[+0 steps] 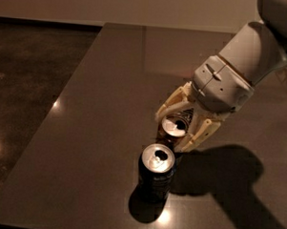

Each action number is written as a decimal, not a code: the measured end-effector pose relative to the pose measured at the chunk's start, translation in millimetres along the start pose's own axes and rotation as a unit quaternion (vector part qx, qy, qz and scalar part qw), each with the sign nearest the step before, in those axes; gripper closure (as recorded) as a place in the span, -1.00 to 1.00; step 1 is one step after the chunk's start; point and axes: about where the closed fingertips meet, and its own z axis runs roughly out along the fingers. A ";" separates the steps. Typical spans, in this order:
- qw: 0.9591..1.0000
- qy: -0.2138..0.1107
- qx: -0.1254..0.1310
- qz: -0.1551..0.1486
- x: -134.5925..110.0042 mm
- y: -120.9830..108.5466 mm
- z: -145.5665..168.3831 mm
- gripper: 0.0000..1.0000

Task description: Move orange can near pepsi can

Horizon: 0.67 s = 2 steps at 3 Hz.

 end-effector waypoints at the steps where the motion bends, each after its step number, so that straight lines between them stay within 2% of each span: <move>1: 1.000 0.002 0.008 -0.001 -1.2 -4.3 0.3 -0.73; 2: 1.000 0.003 0.015 -0.002 -2.4 -7.9 0.6 -1.00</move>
Offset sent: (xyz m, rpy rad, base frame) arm 0.0026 0.0025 0.0008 0.0045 -0.0114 -0.0069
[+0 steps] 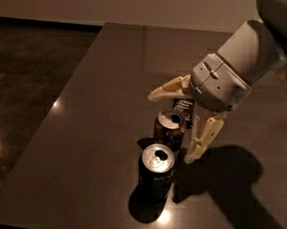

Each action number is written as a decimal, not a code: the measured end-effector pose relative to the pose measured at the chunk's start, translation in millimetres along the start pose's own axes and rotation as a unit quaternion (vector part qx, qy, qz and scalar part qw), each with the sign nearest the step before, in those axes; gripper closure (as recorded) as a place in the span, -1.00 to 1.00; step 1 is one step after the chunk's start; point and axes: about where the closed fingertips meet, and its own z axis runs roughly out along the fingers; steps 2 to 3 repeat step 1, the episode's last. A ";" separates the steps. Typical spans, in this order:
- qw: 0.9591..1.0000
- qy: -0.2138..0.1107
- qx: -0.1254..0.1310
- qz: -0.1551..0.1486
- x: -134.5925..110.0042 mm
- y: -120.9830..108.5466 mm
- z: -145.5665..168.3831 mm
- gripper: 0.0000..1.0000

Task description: Move orange can near pepsi can

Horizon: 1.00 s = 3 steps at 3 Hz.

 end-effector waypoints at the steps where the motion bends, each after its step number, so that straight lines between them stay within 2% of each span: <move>1: 1.000 0.000 0.000 0.000 0.0 0.0 0.0 -1.00; 3: 1.000 0.000 0.000 0.000 0.0 0.0 0.0 -1.00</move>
Offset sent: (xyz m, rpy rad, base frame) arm 0.0000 0.0000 0.0000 0.0000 0.0000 0.0000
